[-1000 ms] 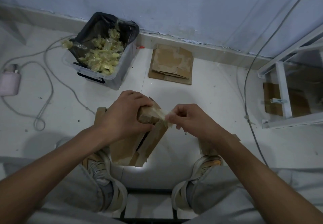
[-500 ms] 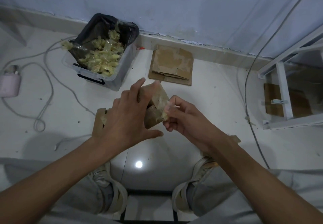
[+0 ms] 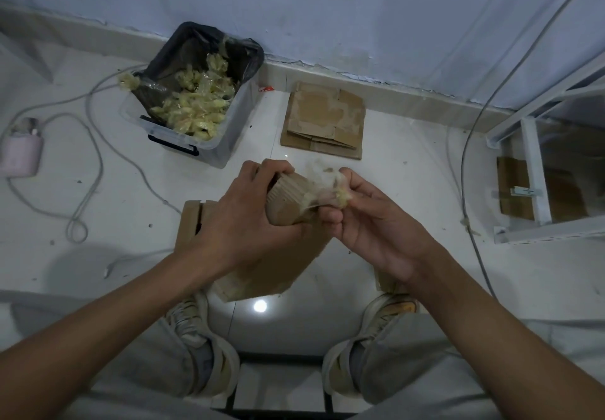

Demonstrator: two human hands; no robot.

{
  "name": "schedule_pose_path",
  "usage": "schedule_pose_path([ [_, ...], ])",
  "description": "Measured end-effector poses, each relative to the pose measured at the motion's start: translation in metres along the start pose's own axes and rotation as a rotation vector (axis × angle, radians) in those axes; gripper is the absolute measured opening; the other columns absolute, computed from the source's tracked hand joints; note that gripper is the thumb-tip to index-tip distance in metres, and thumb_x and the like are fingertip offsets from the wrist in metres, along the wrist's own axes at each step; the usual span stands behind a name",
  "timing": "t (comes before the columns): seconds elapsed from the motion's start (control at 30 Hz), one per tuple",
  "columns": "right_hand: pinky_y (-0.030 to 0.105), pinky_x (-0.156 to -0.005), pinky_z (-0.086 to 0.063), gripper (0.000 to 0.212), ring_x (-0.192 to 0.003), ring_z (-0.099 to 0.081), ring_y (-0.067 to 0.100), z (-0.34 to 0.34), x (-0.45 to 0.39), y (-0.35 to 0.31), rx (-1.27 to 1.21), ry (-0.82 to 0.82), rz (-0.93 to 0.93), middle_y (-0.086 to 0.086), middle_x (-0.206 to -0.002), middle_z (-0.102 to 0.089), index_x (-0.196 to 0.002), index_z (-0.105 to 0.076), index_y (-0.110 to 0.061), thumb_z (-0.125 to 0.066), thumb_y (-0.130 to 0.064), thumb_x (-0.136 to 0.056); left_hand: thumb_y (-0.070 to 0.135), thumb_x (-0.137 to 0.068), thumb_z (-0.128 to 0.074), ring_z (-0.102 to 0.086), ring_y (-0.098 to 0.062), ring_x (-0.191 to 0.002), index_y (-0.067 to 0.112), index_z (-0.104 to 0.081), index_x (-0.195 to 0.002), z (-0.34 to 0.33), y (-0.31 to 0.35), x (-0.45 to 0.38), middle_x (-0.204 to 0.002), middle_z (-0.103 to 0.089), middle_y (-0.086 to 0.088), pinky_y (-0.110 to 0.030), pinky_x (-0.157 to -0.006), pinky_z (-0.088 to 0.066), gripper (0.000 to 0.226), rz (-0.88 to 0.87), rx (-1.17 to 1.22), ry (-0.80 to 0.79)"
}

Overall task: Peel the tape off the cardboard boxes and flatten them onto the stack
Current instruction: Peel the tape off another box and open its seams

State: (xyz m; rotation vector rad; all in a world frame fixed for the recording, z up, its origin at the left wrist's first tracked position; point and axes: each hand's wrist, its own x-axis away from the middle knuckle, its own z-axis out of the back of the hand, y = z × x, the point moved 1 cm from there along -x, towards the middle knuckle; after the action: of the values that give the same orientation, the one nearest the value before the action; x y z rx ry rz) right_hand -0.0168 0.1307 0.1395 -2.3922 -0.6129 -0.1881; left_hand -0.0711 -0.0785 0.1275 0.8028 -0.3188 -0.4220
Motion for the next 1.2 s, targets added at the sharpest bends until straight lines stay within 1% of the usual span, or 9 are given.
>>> schedule_pose_path([
  [0.17,0.026,-0.075,-0.055,0.034,-0.077,-0.059,0.017,0.000,0.000,-0.001,-0.125,-0.084,-0.016,0.010,-0.091,-0.055,-0.105,-0.045,-0.012,-0.075,-0.005,-0.090,0.069,-0.059,-0.073,-0.052,0.000,-0.108,0.047,-0.042,-0.131,0.003,0.003,0.001,-0.122,-0.046,0.013,-0.034,-0.089,-0.052,0.081,-0.011,0.126,-0.061],
  [0.4,0.026,-0.070,-0.050,0.039,-0.074,-0.058,0.017,-0.004,0.007,0.002,-0.328,-0.180,-0.091,0.012,-0.089,-0.054,-0.121,-0.039,-0.008,-0.063,0.005,-0.093,0.062,-0.064,-0.079,-0.052,-0.005,-0.113,0.045,-0.043,-0.131,0.015,0.008,0.000,-0.125,-0.045,0.012,-0.036,-0.093,-0.052,0.078,-0.162,0.121,-0.137],
  [0.53,0.024,-0.063,-0.046,0.049,-0.070,-0.059,0.016,-0.002,0.011,0.005,-0.367,-0.174,-0.130,0.011,-0.086,-0.054,-0.123,-0.033,-0.013,-0.065,0.006,-0.091,0.058,-0.065,-0.081,-0.050,-0.001,-0.113,0.048,-0.039,-0.131,0.021,0.009,-0.001,-0.125,-0.043,0.013,-0.029,-0.092,-0.048,0.079,-0.231,0.099,-0.180],
  [0.7,0.026,-0.065,-0.050,0.041,-0.074,-0.063,0.018,-0.006,0.015,0.008,-0.359,-0.238,-0.141,0.015,-0.093,-0.055,-0.125,-0.036,-0.006,-0.061,0.005,-0.094,0.042,-0.068,-0.093,-0.048,0.000,-0.116,0.036,-0.041,-0.135,0.027,0.006,-0.004,-0.126,-0.043,0.010,-0.013,-0.092,-0.041,0.085,-0.320,0.058,-0.256],
  [0.83,0.027,-0.063,-0.050,0.043,-0.069,-0.062,0.018,-0.007,0.018,0.009,-0.351,-0.261,-0.182,0.012,-0.091,-0.038,-0.124,-0.036,-0.007,-0.062,0.008,-0.093,0.037,-0.068,-0.094,-0.051,-0.003,-0.119,0.028,-0.045,-0.134,0.031,0.007,-0.004,-0.127,-0.048,0.009,-0.009,-0.093,-0.039,0.083,-0.342,0.130,-0.361],
  [0.93,0.025,-0.062,-0.045,0.040,-0.064,-0.045,0.013,-0.009,0.018,0.012,-0.306,-0.282,-0.193,0.014,-0.087,-0.057,-0.124,-0.034,-0.008,-0.058,0.006,-0.096,0.035,-0.067,-0.092,-0.052,-0.009,-0.121,0.030,-0.047,-0.133,0.034,0.009,-0.004,-0.128,-0.050,0.008,-0.012,-0.094,-0.041,0.080,-0.354,0.154,-0.415],
  [1.03,0.026,-0.065,-0.049,0.035,-0.066,-0.050,0.014,-0.011,0.016,0.010,-0.310,-0.275,-0.200,0.017,-0.093,-0.061,-0.127,-0.040,-0.004,-0.055,0.005,-0.098,0.034,-0.068,-0.093,-0.051,-0.008,-0.121,0.033,-0.046,-0.133,0.036,0.006,-0.006,-0.130,-0.050,0.008,-0.012,-0.094,-0.041,0.080,-0.350,0.144,-0.428],
  [1.13,0.025,-0.062,-0.050,0.025,-0.067,-0.057,0.016,-0.009,0.009,-0.004,-0.183,-0.105,-0.174,0.015,-0.095,-0.046,-0.116,-0.045,-0.008,-0.061,-0.002,-0.097,0.043,-0.068,-0.091,-0.049,0.000,-0.117,0.043,-0.043,-0.130,0.038,-0.004,-0.011,-0.128,-0.047,0.010,-0.014,-0.093,-0.044,0.079,-0.315,0.073,-0.276],
  [1.2,0.026,-0.061,-0.047,0.010,-0.065,-0.053,0.017,-0.007,0.007,-0.011,0.321,0.203,-0.037,0.015,-0.086,-0.049,-0.100,-0.049,-0.010,-0.058,-0.011,-0.103,0.050,-0.067,-0.089,-0.051,-0.002,-0.111,0.045,-0.044,-0.131,0.040,-0.011,-0.015,-0.128,-0.045,0.012,-0.029,-0.094,-0.051,0.079,-0.233,-0.025,-0.141],
])
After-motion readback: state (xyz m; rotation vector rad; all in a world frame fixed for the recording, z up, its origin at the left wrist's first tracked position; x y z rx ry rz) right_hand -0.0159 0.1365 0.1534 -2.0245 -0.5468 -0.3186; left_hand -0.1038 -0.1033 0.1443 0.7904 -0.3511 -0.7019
